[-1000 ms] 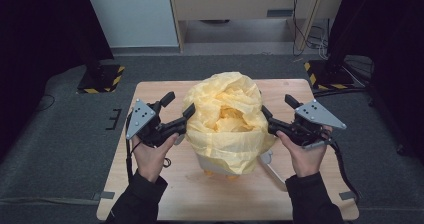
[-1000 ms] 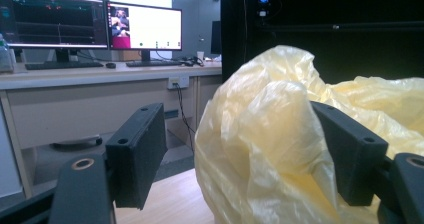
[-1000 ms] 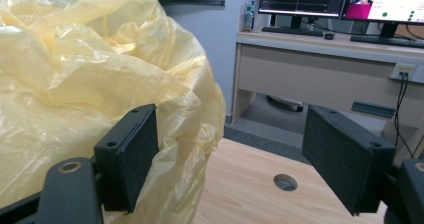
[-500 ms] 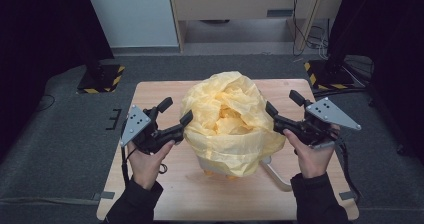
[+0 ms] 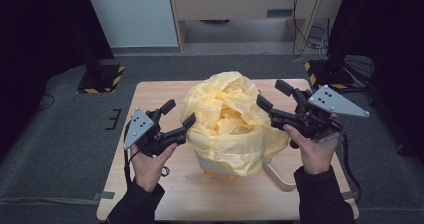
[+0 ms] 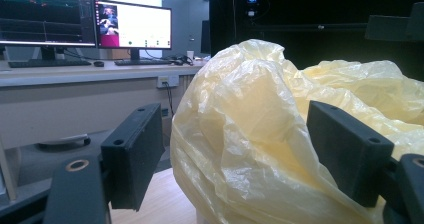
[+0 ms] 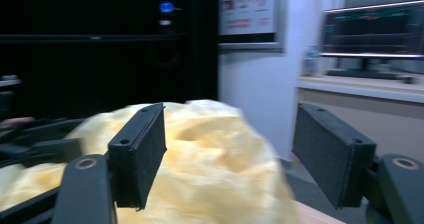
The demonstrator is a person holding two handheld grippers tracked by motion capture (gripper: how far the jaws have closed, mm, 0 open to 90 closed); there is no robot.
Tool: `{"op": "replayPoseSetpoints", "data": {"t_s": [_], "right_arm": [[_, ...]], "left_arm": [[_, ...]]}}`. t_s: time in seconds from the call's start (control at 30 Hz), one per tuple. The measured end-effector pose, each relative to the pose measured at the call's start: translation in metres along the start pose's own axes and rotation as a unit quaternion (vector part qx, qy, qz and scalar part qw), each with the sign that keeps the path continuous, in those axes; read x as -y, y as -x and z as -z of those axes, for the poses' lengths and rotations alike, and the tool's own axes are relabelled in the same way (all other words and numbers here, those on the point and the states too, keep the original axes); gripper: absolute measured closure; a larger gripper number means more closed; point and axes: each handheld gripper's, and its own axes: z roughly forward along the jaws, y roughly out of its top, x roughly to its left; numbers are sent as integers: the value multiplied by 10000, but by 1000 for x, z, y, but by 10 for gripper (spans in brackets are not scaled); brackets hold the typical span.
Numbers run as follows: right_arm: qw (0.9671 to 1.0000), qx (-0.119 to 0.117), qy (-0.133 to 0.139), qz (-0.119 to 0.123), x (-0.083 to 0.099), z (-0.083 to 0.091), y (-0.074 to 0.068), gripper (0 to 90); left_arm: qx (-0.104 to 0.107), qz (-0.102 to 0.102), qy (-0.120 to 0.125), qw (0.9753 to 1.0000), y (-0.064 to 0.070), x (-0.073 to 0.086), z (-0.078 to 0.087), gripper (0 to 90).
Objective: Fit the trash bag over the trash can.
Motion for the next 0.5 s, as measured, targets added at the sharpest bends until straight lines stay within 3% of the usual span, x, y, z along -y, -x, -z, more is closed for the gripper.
{"op": "replayPoseSetpoints", "data": {"t_s": [0.1,0.23,0.4,0.5], "right_arm": [[9989,-413,-213,-28,5,-7,-3,442],[9947,-831,-604,24,15,-16,-4,566],[9897,-1076,-918,230,29,-20,-5,607],[9880,-1059,-1037,434,38,-21,-6,617]], "left_arm": [[-1,-4,-8,10000,0,0,0,231],[-3,-5,-18,10000,-1,0,0,231],[-22,12,-9,10000,-1,0,1,231],[-38,4,3,10000,-1,0,1,228]]}}
